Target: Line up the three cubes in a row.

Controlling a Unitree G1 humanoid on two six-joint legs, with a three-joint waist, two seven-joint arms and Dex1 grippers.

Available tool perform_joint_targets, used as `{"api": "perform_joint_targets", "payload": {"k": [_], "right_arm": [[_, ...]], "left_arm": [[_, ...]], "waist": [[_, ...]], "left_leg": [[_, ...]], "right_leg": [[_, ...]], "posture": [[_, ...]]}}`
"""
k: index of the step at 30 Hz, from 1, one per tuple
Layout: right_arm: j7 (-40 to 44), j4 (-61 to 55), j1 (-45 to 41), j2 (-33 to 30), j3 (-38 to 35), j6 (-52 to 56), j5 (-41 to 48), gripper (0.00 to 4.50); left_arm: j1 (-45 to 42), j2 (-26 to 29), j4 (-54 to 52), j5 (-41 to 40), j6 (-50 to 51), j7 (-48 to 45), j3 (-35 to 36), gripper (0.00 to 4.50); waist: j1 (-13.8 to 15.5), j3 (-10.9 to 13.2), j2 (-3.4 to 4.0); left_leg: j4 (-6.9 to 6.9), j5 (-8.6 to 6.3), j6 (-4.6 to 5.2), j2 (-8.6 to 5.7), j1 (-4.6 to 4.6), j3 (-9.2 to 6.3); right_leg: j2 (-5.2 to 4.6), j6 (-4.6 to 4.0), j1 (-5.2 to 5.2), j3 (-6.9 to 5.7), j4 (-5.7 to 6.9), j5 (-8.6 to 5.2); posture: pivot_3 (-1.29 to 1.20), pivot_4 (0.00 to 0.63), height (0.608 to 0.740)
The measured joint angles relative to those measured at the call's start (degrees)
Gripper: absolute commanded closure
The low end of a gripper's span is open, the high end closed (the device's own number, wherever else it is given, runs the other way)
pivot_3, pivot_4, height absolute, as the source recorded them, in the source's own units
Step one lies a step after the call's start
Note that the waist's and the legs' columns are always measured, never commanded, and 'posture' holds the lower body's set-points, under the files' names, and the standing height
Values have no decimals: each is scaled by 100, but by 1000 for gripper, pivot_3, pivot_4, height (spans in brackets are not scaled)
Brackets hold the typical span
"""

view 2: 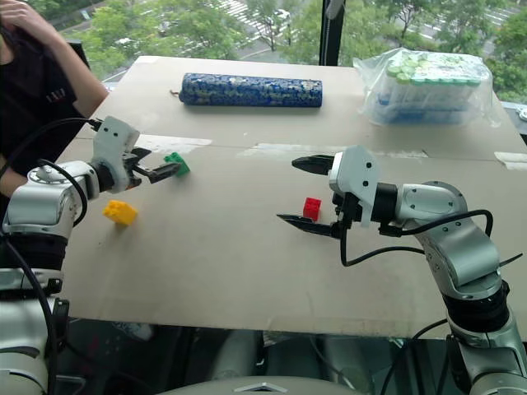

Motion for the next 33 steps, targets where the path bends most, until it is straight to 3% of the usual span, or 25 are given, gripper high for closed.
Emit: {"api": "perform_joint_targets", "payload": {"k": [5,8,9,10,13,20,25,33], "right_arm": [[-462,-480,218,-159,-203,342,206,35],[-709,-699,339,-238,-245,500,288,0],[-732,-720,352,-248,-252,517,301,0],[-782,-767,364,-266,-260,571,332,0],[-985,-1005,663,-392,-399,704,467,0],[-1099,-1199,1203,-679,-632,626,565,0],[-876,-1225,2151,-843,-1169,192,639,0],[-371,-1246,3246,-1187,-1882,-125,827,0]], "left_arm": [[-1068,-199,2036,751,-1145,-767,-490,0],[-1420,-404,2873,1104,-1716,-866,-572,1229],[-1445,-421,2942,1137,-1758,-880,-577,1328],[-1478,-439,3101,1204,-1875,-928,-610,2040],[-1654,-553,3551,1350,-2271,-1031,-547,3157],[-1731,-634,3619,1091,-2631,-2535,-108,3157],[-1757,-1002,2952,1027,-2625,-3836,-224,3157],[-1686,-2051,2578,1395,-3332,-4038,-843,3157]], "waist": [[17,-1,-4],[17,-1,-5],[17,-1,-5],[-6,0,-6],[13,0,-7],[11,2,-13],[51,3,-18],[-20,2,-24]], "left_leg": [[15,1,1,0,-78,-9],[32,1,0,0,-102,-9],[32,1,0,0,-103,-9],[32,1,0,0,-103,-9],[32,1,1,0,-103,-13],[59,1,1,0,-100,-16],[85,1,2,-4,-96,-25],[90,1,3,-7,-85,-30]], "right_leg": [[1,1,-68,-10,8,1],[-1,3,-85,-9,11,1],[-1,3,-85,-10,11,1],[-1,3,-85,-8,10,1],[-2,3,-84,-16,15,1],[-1,3,-83,-18,52,0],[-2,4,-72,-25,77,0],[3,5,-62,-17,82,0]], "posture": [[0,150,740],[0,150,740],[0,150,740],[0,150,740],[0,150,740],[0,150,740],[0,150,740],[0,150,740]]}}
